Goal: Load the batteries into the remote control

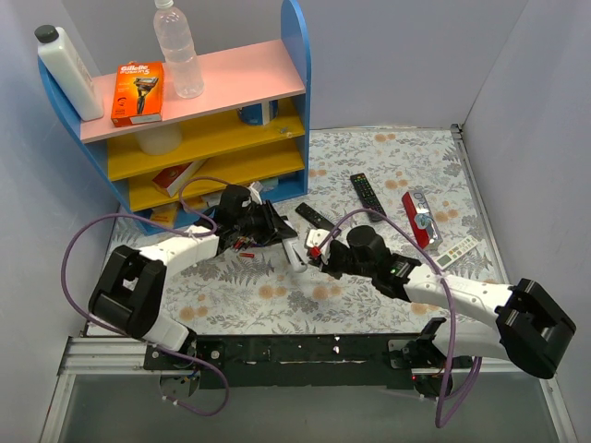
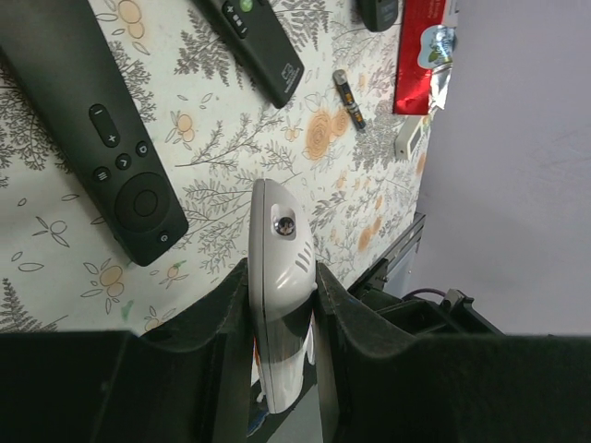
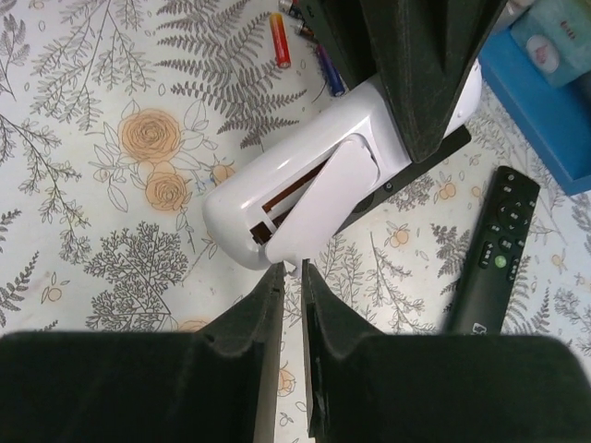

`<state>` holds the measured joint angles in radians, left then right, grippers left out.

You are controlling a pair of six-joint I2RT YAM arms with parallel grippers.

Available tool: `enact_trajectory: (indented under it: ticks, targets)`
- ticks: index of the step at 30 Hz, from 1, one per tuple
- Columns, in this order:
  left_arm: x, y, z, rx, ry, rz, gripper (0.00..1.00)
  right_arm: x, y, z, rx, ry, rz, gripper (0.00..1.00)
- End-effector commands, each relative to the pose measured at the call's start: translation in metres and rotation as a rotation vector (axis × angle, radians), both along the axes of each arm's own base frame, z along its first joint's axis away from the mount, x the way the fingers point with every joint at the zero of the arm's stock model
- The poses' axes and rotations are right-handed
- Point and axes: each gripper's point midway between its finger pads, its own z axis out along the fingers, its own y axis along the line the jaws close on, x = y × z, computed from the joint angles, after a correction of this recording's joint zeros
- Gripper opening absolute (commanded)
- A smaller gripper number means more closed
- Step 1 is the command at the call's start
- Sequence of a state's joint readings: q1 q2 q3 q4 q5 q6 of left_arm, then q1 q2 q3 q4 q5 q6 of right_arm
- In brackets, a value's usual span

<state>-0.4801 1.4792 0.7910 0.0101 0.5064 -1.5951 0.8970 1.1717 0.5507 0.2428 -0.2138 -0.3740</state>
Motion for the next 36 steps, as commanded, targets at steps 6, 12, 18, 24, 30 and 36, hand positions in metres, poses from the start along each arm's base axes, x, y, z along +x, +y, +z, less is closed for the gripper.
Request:
enact_trajectory:
  ticks: [6,12,18,24,30,36]
  targets:
    - [0.011,0.002,-0.032,0.082,0.020,0.022,0.00,0.004,-0.001,-0.022,-0.011,0.040,-0.039,0.21]
    - [0.014,0.005,-0.046,0.120,0.029,0.038,0.00,0.001,-0.005,-0.030,-0.027,0.065,-0.049,0.22]
    - [0.010,0.014,-0.045,0.136,0.013,0.066,0.00,0.013,-0.016,-0.024,-0.020,0.097,-0.185,0.24]
    - [0.004,0.024,-0.018,0.112,-0.099,0.092,0.00,0.037,-0.053,-0.027,-0.140,0.238,-0.473,0.38]
    - [-0.006,0.031,0.029,0.000,-0.293,0.117,0.00,0.059,-0.106,-0.024,-0.223,0.363,-0.727,0.45]
    - [-0.024,0.038,0.060,-0.088,-0.455,0.105,0.00,0.078,-0.157,-0.032,-0.316,0.457,-0.930,0.45]
